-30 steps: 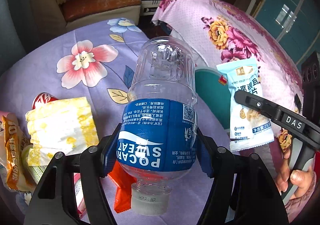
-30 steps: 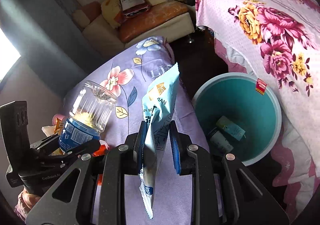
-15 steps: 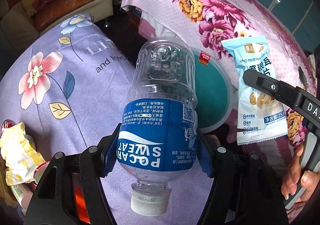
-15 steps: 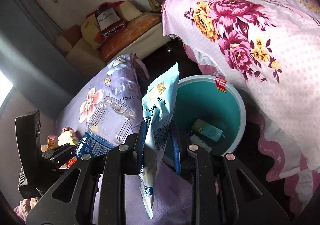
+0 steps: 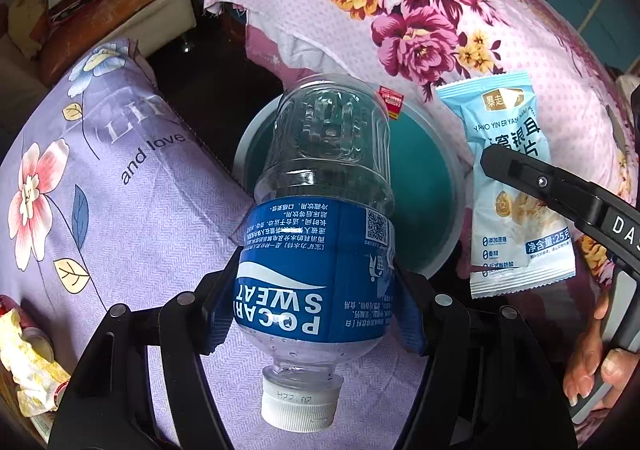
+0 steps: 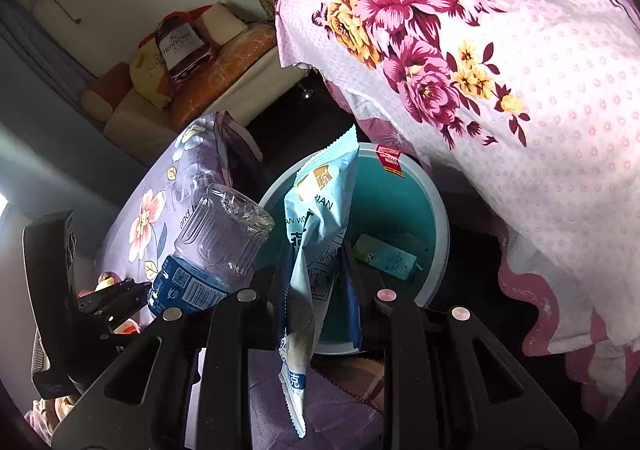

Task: Collect trash
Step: 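Carry the bottle and snack packet over the bin and release both, then grasp the red-orange packet with the right tool while the left tool grasps the pink wafer wrapper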

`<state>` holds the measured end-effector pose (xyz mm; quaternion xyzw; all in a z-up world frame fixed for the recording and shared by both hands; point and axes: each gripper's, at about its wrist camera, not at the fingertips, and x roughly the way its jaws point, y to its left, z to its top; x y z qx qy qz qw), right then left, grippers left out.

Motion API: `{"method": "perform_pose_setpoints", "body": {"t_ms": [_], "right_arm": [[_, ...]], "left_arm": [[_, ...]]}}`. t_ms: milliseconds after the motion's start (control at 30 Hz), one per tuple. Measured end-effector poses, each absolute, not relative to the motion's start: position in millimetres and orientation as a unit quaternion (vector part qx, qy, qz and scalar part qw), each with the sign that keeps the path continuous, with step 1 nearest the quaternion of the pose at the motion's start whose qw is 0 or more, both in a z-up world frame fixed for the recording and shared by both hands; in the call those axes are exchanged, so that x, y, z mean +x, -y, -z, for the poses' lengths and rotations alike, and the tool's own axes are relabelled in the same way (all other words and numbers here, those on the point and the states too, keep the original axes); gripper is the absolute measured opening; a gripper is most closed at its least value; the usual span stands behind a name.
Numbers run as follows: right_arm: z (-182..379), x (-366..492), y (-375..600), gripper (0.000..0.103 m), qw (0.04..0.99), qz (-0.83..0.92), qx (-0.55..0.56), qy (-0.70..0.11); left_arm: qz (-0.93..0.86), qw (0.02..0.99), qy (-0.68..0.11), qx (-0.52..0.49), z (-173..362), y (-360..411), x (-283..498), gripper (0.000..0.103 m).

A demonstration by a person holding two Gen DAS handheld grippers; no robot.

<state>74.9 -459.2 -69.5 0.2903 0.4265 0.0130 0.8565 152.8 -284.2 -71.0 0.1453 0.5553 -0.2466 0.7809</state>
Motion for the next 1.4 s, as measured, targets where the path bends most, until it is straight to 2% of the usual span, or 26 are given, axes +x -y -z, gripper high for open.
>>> {"method": "perform_pose_setpoints", "body": {"t_ms": [167, 233, 567, 700, 800, 900, 967, 1133, 1400], "right_arm": [[76, 76, 463, 0.022, 0.852, -0.008, 0.296, -0.432], [78, 77, 463, 0.022, 0.85, -0.006, 0.298, -0.435], [83, 82, 458, 0.023, 0.846, -0.006, 0.295, -0.445], [84, 84, 455, 0.024, 0.844, -0.003, 0.289, -0.451], [85, 90, 450, 0.025, 0.841, -0.004, 0.283, -0.461], [83, 95, 440, 0.034, 0.84, -0.009, 0.273, -0.469], [79, 97, 432, 0.058, 0.842, -0.012, 0.263, -0.471], [73, 96, 414, 0.074, 0.84, -0.022, 0.254, -0.48], [65, 94, 380, 0.078, 0.828, -0.033, 0.244, -0.503]], "left_arm": [[0.245, 0.778, -0.56, 0.147, 78, 287, 156, 0.068], [0.246, 0.779, -0.559, 0.144, 78, 286, 155, 0.073], [0.245, 0.788, -0.554, 0.106, 65, 271, 155, 0.074], [0.239, 0.795, -0.552, 0.078, 60, 252, 152, 0.085], [0.233, 0.798, -0.551, 0.067, 58, 239, 149, 0.085], [0.229, 0.8, -0.553, 0.052, 56, 224, 145, 0.086], [0.227, 0.802, -0.551, 0.042, 53, 214, 142, 0.088], [0.223, 0.809, -0.544, 0.026, 45, 192, 133, 0.091], [0.213, 0.817, -0.536, 0.01, 38, 154, 116, 0.092]]}}
